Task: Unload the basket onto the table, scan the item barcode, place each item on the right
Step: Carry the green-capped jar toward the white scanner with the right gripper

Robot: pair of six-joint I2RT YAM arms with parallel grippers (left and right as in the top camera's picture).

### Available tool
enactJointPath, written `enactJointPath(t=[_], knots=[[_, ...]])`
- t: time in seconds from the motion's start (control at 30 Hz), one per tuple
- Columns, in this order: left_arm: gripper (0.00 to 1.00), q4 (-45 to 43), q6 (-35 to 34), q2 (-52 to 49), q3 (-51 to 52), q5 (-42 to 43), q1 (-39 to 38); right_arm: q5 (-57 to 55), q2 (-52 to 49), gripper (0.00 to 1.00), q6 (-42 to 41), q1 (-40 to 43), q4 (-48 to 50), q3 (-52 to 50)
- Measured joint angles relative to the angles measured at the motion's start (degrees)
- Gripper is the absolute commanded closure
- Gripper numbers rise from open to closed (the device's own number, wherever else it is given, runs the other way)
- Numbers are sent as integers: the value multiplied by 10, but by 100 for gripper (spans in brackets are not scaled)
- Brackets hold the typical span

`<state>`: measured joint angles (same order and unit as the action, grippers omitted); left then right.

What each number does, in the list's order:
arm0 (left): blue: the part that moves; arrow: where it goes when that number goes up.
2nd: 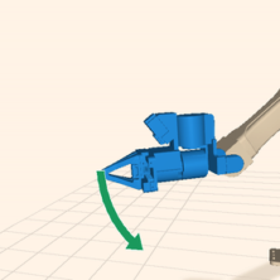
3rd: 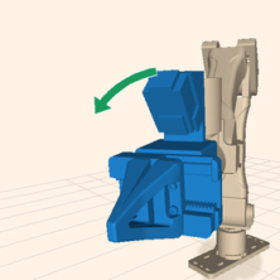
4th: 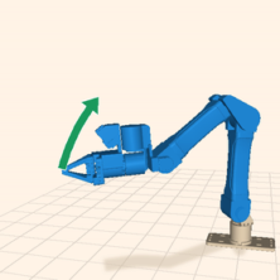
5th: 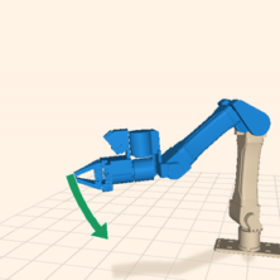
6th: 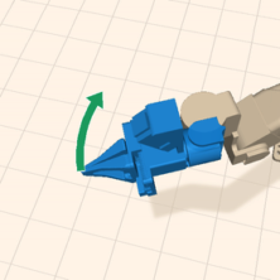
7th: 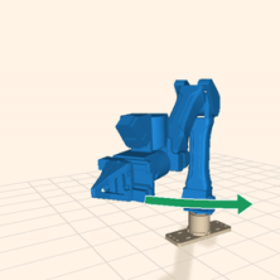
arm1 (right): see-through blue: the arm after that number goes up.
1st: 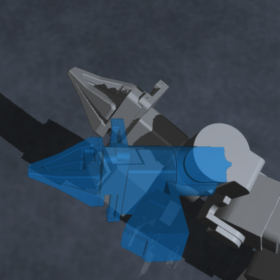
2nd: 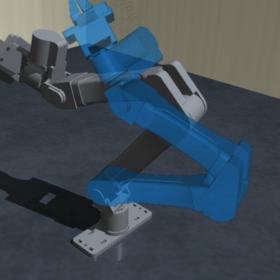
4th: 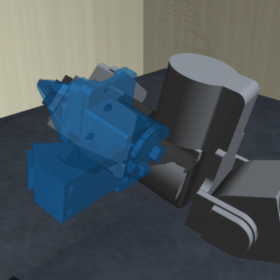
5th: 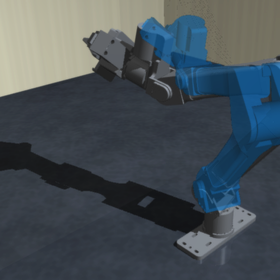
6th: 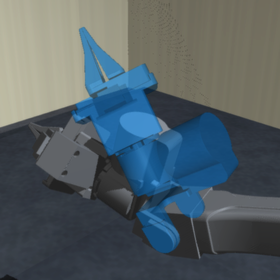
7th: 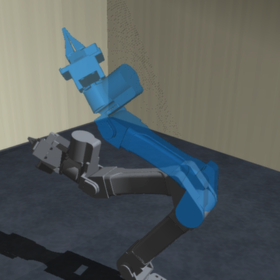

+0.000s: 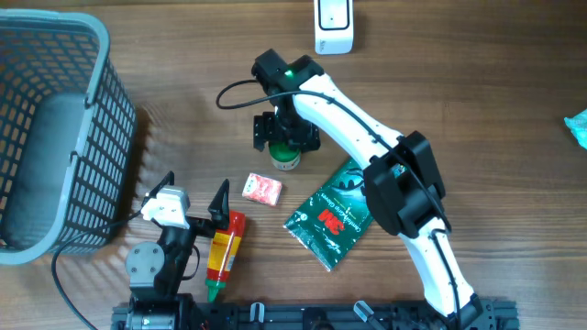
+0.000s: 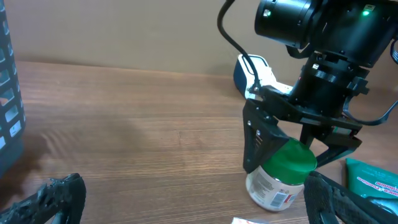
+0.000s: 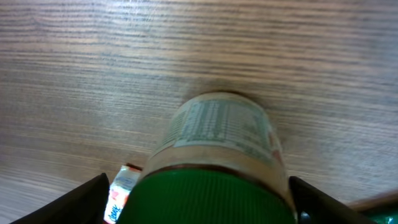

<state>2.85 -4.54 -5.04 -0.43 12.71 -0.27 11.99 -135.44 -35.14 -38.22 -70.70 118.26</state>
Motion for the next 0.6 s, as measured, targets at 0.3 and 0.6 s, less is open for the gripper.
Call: enactJointPath(t=[0.3,0.6], knots=[[0,0,0,0,0,0,0,-15,-12,17,-37,-22,-4,0],[0,0,0,0,0,0,0,-44,-37,30,-85,-23,-3,3]])
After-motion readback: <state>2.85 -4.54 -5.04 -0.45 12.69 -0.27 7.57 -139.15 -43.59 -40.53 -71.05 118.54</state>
